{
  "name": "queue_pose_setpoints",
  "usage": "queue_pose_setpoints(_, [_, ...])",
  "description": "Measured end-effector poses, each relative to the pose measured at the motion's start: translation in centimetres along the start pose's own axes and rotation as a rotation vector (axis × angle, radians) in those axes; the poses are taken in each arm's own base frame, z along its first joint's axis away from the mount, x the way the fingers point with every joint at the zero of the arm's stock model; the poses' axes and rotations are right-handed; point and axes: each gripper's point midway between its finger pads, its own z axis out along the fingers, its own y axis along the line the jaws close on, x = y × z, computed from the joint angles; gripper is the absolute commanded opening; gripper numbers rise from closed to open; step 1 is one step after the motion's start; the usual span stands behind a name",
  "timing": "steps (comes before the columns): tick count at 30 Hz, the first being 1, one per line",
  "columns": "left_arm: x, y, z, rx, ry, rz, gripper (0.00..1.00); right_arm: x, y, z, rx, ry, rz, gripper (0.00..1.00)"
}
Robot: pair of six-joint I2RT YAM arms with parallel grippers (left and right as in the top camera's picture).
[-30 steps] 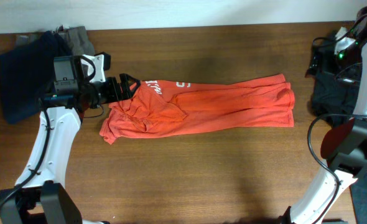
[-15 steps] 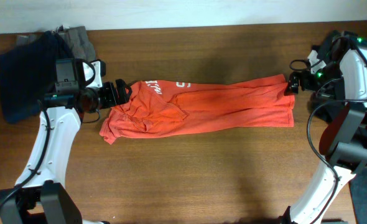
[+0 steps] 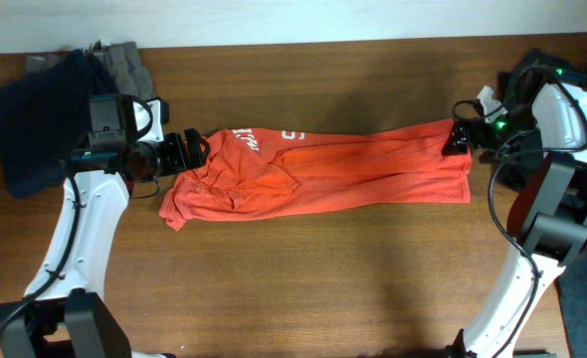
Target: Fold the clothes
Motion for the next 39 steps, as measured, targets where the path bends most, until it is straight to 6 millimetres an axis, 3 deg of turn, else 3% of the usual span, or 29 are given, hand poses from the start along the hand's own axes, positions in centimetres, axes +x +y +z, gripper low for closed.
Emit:
queue_pose_setpoints(12, [0.3,0.2,0.0,-0.009,0.012,-0.005,0.99,0.1,-1.0,2.1,-0.034,0.025,-0.002,0.99])
queue_pose_setpoints(21, [0.5,0.2,0.0,-0.01,0.018,-0.007,0.99,0.4,-1.9,1.4,-0.154,-0.032,0.01,0.99])
queue_pose_setpoints(39, [0.7,0.2,0.0,-0.012,0.027,-0.01,0.99,0.7,1.6,2.6,-0.447,-0.064,0.01,0.99])
